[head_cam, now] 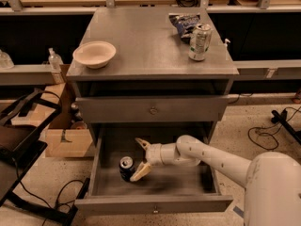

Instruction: Pick pepsi can from middle drawer and place on counter

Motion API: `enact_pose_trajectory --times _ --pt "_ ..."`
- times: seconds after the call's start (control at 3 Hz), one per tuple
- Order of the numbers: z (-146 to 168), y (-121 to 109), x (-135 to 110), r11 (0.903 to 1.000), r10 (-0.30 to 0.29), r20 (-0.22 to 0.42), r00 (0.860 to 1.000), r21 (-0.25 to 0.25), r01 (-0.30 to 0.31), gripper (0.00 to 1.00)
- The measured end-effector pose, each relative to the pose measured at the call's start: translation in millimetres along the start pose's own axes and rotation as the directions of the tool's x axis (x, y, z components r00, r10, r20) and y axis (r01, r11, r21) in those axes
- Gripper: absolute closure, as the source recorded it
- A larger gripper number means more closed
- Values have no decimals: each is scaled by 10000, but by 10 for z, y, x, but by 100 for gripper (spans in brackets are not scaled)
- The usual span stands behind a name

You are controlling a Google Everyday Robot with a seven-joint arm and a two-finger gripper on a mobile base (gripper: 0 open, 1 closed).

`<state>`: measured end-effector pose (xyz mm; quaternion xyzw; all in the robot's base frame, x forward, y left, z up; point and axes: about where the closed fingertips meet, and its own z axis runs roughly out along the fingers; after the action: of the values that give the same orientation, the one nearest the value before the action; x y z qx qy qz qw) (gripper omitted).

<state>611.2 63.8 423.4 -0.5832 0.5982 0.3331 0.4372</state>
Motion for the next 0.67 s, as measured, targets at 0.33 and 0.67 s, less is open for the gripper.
enact_pose_trajectory --times 0.33,0.67 --pt "226 173 50 9994 -189 -312 9993 -284 180 0" --pt "287 391 -37 9995 -148 -146 9998 -294 143 18"
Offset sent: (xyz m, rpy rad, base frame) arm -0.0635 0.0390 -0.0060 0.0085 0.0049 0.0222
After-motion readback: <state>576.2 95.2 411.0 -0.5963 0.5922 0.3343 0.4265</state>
